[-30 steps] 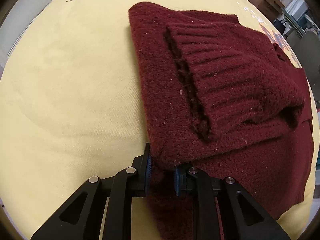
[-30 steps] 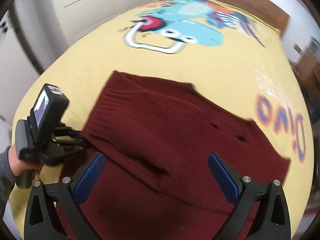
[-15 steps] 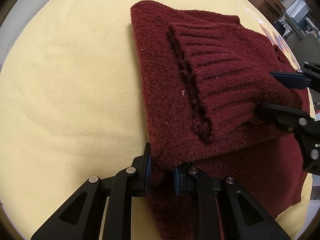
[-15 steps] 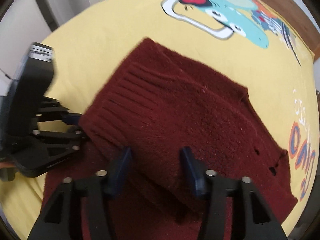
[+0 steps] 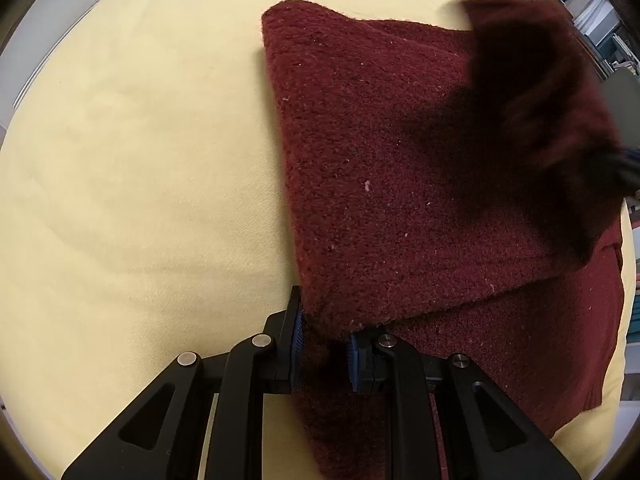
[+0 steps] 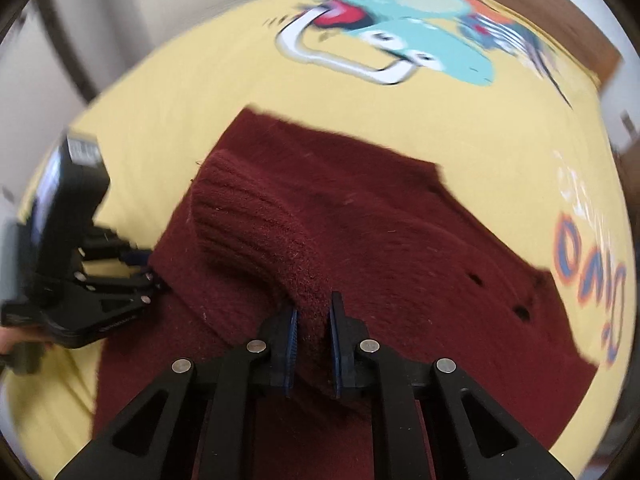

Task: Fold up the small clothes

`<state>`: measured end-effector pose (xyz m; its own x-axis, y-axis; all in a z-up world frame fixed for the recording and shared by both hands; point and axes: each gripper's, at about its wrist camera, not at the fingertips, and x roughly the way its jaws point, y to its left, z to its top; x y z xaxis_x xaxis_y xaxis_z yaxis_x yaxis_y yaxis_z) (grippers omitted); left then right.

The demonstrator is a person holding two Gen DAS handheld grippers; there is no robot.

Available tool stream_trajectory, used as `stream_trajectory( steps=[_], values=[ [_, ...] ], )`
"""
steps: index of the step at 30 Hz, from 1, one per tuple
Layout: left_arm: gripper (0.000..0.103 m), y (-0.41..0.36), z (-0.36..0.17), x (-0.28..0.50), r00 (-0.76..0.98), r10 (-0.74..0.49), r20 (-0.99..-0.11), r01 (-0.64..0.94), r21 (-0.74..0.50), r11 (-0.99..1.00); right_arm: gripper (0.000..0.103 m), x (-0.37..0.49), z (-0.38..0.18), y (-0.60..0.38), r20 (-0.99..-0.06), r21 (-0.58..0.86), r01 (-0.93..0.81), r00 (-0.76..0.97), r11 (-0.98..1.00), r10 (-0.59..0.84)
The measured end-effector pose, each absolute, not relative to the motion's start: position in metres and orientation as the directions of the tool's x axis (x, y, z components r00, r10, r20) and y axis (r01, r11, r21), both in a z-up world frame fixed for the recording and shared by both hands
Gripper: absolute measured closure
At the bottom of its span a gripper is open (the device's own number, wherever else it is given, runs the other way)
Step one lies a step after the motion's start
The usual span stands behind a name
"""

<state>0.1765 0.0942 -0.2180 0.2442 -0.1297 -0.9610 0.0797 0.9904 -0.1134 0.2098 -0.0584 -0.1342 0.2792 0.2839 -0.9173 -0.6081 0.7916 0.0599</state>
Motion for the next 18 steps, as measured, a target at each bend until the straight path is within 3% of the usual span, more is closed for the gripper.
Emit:
stream_trajectory(
  steps=[9, 18],
  values=[
    [0.087, 0.088, -0.218, 0.176, 0.247, -0.116, -0.962, 0.080, -0.099, 0.992, 0.089, 0.213, -0.115, -0.138, -0.898, 0.133, -0.471, 0.315, 0.872, 0.308],
    [0.087, 0.082, -0.217, 0.177, 0.235, -0.098, -0.967, 0.096, -0.077, 0.992, 0.089, 0.218, -0.155, -0.207, -0.895, 0.297, -0.265, 0.257, 0.917, 0.364]
  ],
)
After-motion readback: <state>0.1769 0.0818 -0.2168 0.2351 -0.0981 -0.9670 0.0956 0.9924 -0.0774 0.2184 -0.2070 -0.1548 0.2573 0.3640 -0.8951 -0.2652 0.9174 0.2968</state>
